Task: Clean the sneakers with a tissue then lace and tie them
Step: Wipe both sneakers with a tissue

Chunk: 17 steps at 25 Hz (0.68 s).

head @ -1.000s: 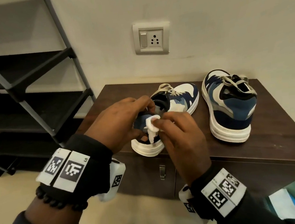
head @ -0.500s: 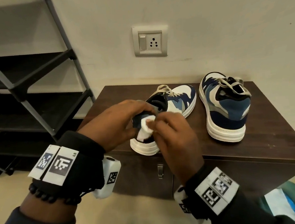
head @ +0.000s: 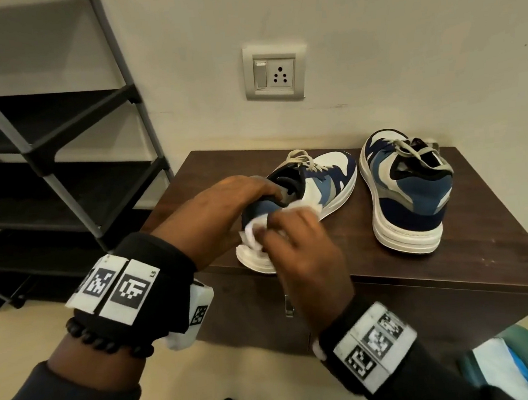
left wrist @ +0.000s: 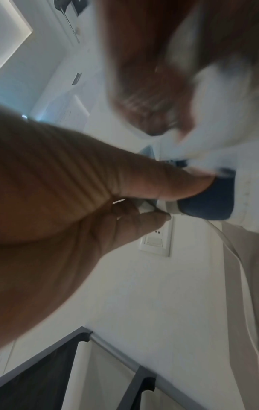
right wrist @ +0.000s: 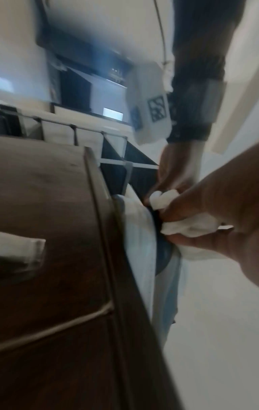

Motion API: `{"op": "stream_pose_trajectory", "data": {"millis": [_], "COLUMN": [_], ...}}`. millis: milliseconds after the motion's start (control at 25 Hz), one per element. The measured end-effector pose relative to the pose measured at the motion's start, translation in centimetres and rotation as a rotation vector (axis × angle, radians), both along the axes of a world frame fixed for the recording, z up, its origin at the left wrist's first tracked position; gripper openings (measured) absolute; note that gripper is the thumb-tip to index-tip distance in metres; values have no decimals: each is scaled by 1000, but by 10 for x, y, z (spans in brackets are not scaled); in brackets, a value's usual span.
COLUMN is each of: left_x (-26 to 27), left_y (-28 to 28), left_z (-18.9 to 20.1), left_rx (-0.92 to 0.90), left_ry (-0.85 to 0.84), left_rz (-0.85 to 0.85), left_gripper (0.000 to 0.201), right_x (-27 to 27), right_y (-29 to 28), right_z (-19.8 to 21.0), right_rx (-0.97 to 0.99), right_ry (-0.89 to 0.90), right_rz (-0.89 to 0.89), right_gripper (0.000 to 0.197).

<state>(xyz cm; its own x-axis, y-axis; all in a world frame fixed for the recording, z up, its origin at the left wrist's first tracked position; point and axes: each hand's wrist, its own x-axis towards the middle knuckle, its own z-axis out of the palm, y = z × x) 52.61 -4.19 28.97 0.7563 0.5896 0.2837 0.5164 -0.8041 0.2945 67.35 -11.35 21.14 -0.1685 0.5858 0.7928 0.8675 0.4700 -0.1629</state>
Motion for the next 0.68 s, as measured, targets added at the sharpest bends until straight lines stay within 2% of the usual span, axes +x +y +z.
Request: {"op": "stream_pose_trajectory", "data": {"millis": [80, 120, 240, 360, 400, 480, 560, 680], "left_x": [-1, -1, 1, 3, 4, 3, 2, 4], "left_y": [0, 1, 3, 2, 2, 2, 3, 4], "left_z": [-1, -3, -7, -8, -7, -7, -6, -4], "left_rx": [21, 34, 62, 129, 88, 10, 7, 1], "left_ry": [30, 40, -22, -41, -19, 16, 37, 74], "left_rz": [41, 56, -9, -58, -18, 38, 72, 89], "left_gripper": [53, 55, 44, 40, 41, 44, 46, 48], "right_x": [0, 4, 10, 12, 11, 11, 14, 16], "right_y": [-15, -20, -18, 0, 4, 4, -3, -5], "right_z": [-31, -34, -6, 19, 13, -12, -31, -26], "right_rx": [-110, -148, -88, -81, -112, -144, -167, -130], "right_ry": [-78, -36, 231, 479, 480, 368, 321, 297], "right_rz": [44, 89, 208, 183, 166, 143, 133, 33], "right_gripper": [16, 16, 14, 15, 14, 10, 19, 18]}}
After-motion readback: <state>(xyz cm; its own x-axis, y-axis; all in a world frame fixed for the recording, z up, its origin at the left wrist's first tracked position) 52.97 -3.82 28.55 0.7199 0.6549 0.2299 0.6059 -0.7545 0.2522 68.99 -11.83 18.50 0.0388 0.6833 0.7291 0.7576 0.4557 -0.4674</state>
